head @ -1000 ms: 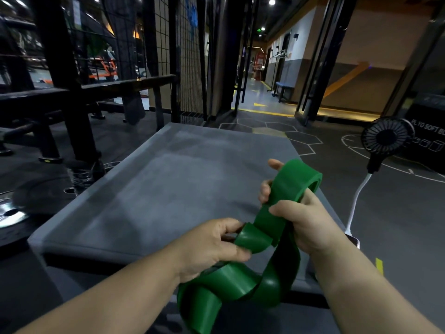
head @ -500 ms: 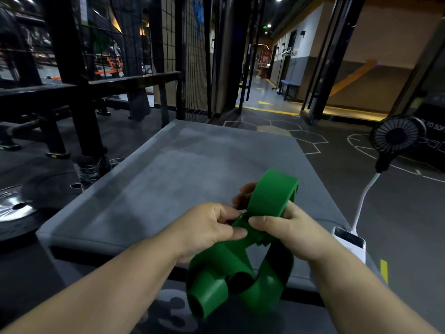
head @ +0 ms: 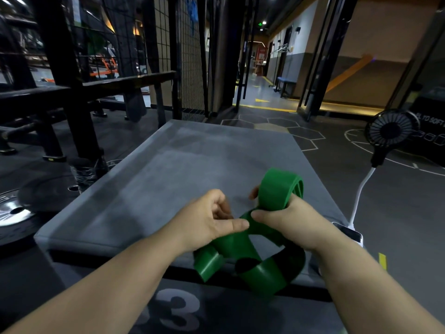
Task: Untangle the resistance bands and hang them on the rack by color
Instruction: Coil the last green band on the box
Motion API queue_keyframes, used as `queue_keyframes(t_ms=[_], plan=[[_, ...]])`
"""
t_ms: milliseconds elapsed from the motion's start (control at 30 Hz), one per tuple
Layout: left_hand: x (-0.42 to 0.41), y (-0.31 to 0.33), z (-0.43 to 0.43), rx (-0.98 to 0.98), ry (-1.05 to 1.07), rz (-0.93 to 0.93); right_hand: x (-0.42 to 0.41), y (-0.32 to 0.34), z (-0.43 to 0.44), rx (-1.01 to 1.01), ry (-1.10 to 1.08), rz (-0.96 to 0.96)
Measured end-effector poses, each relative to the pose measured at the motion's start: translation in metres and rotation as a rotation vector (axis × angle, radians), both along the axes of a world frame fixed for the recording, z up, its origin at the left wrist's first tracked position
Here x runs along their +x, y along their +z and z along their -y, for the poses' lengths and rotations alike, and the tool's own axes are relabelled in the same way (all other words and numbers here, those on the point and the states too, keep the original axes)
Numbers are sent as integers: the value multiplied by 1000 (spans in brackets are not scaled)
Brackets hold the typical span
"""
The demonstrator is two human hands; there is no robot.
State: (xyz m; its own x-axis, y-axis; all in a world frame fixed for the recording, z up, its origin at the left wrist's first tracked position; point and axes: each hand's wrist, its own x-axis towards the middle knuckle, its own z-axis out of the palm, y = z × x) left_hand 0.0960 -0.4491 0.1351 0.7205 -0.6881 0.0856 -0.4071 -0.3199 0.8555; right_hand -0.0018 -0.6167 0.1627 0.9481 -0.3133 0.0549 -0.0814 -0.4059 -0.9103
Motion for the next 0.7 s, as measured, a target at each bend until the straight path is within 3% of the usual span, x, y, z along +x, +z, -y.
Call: queue_keyframes(t_ms=[133,300,500,600,700], plan=[[-2,1,-3,208,-188,178,4,-3,3,95,-174,61],[8,-3,-8,250,-72,429,10,-7,10,186,-286,87],[21,-10,-16,19,72,751,11,-5,48,422,-589,206],[23,-10,-18,-102,116,763,9,-4,66,554,-744,242],[23,-17,-16,4,6,730,9,-5,69,606,-789,273]])
